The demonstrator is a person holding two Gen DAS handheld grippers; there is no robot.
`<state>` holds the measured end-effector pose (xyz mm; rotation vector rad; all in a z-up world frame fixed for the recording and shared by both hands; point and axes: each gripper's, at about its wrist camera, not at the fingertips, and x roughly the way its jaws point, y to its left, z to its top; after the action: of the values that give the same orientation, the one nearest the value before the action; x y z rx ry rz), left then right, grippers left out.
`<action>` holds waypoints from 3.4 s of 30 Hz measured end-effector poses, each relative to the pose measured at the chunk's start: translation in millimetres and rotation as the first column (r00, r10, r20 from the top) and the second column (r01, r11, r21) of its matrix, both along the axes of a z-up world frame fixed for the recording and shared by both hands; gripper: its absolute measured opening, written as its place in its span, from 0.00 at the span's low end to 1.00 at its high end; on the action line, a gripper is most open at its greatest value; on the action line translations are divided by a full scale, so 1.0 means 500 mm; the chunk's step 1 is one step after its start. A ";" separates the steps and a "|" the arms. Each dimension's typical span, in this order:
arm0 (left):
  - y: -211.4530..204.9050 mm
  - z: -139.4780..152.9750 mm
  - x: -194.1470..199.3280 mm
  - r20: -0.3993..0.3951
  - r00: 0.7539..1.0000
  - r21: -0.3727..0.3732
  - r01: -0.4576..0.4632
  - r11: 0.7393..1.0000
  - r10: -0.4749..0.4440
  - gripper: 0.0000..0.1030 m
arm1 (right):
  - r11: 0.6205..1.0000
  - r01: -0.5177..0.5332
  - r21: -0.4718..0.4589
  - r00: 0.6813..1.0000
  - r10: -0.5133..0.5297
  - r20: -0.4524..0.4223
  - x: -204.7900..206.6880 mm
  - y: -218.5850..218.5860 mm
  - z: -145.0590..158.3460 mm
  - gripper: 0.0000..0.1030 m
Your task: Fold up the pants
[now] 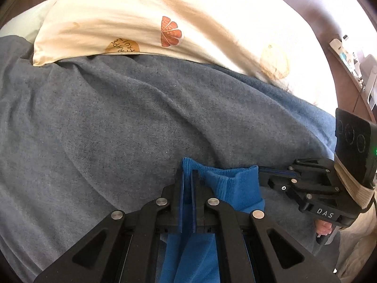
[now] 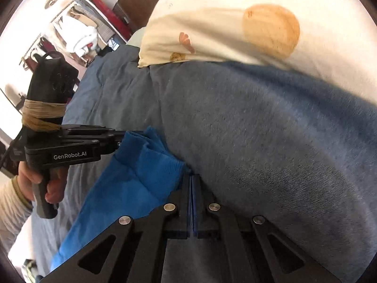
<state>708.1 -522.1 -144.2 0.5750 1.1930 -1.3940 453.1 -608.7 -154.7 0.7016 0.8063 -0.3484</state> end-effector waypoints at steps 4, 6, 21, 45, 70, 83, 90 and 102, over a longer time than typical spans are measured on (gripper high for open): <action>0.001 -0.004 0.005 -0.001 1.000 0.008 -0.003 1.000 0.003 0.06 | 0.999 0.001 0.042 1.000 -0.001 0.013 0.004 -0.010 -0.009 0.02; 0.003 -0.013 0.007 -0.006 1.000 0.014 -0.006 1.000 0.006 0.06 | 0.999 -0.009 0.045 1.000 0.008 0.015 0.010 -0.010 -0.010 0.02; 0.008 -0.016 0.023 -0.015 1.000 0.022 -0.003 1.000 0.003 0.07 | 0.999 -0.038 0.032 0.999 0.039 -0.003 0.032 -0.004 0.002 0.16; 0.042 -0.001 0.042 -0.025 0.999 0.023 -0.026 0.999 0.026 0.07 | 0.995 -0.072 0.073 0.996 0.069 0.050 0.061 -0.003 -0.001 0.21; 0.038 0.083 0.020 0.117 0.992 -0.052 -0.037 0.998 0.043 0.30 | 0.989 0.085 -0.117 0.993 -0.094 -0.070 0.003 0.001 0.048 0.10; 0.071 0.022 -0.019 -0.003 0.999 0.046 0.050 0.998 -0.050 0.22 | 0.998 0.059 -0.007 0.998 -0.059 0.004 0.004 0.030 0.051 0.23; 0.052 0.022 -0.025 0.032 0.998 0.019 0.047 0.999 -0.047 0.11 | 0.996 0.092 0.000 0.995 -0.092 -0.028 0.006 0.027 0.037 0.07; 0.015 0.000 -0.038 0.069 0.997 0.022 0.022 1.000 -0.024 0.11 | 0.991 0.136 0.013 0.989 -0.135 -0.066 -0.003 0.028 0.026 0.08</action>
<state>689.1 -514.9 -144.2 0.6486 1.1498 -1.3713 451.7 -594.8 -141.8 0.7668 0.8262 -0.4895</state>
